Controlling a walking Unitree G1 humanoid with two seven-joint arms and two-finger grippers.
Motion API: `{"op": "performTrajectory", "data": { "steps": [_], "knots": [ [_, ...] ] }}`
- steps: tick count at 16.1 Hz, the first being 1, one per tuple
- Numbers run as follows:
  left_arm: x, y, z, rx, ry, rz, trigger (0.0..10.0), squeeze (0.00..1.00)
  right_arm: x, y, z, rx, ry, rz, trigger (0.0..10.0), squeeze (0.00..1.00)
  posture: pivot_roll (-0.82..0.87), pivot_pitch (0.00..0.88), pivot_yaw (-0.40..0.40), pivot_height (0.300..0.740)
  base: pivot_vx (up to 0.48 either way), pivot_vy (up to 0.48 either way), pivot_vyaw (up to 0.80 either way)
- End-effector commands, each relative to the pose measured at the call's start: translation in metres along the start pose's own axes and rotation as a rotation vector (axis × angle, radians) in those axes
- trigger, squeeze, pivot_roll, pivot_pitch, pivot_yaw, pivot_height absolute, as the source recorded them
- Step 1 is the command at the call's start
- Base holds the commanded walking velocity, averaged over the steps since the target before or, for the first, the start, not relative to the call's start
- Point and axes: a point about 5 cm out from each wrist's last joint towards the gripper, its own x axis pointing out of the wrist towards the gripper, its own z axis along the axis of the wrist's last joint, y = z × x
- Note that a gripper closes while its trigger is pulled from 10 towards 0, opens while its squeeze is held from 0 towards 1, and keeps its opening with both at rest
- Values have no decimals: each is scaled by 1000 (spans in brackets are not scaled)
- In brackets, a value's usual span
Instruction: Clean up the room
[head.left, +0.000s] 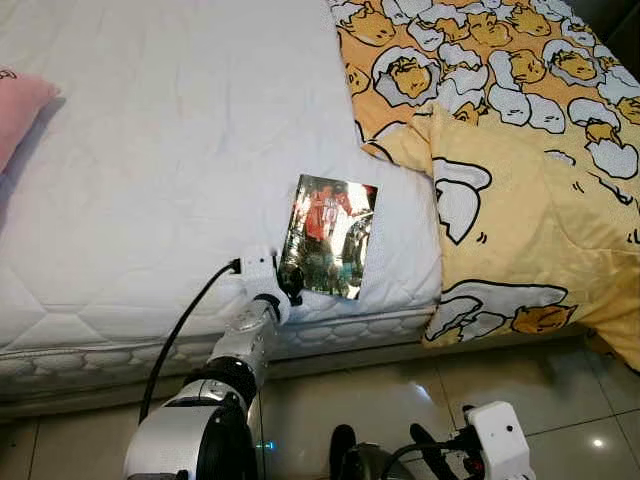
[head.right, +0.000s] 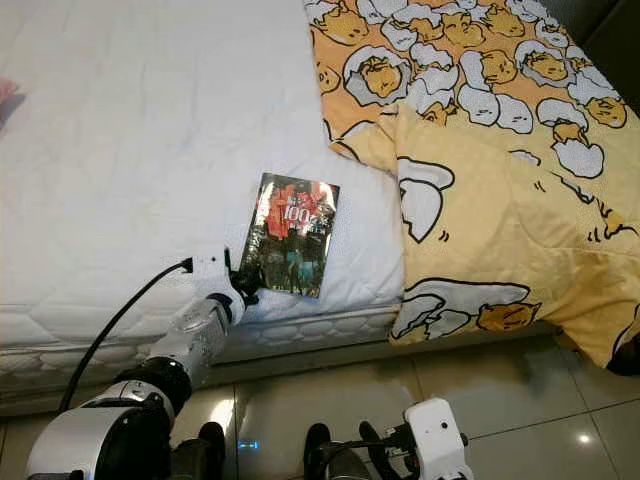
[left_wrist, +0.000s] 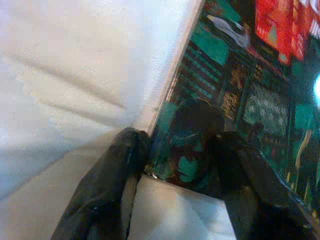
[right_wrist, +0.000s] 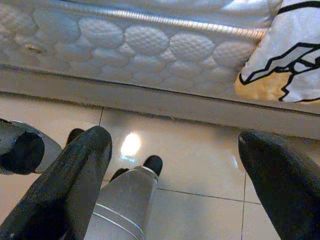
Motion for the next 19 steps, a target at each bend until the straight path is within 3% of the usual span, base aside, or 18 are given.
{"op": "performTrajectory", "data": {
  "steps": [1,4,7,11,13,16,19],
  "knots": [
    [-4,-13,-28,-115,120,-24,0,0,-2,-1,-9,-2,47,1,10000,0,-101,314,-134,740,0,0,0],
    [-1,-25,-18,-98,81,-82,0,0,3,-2,-7,-3,37,-3,10000,0,-90,298,-124,740,0,0,0],
    [0,-27,-10,-103,48,-125,0,0,11,-5,-3,-6,19,-6,10000,0,-76,274,-113,740,0,0,0],
    [3,-35,7,-180,-2,-189,0,0,29,-9,6,4,-20,-24,10000,0,-38,222,-84,740,0,0,0],
    [5,-44,26,-273,-77,-243,0,0,44,-9,10,8,-45,-26,10000,0,-15,167,-61,740,0,0,0],
    [5,-50,47,-273,-152,-316,0,0,58,-14,21,4,-89,-40,10000,0,4,105,-37,740,0,0,0],
    [4,-41,60,-91,-213,-287,0,0,70,-21,28,4,-124,-70,10000,0,31,49,-14,740,0,0,0]
  ]
}}
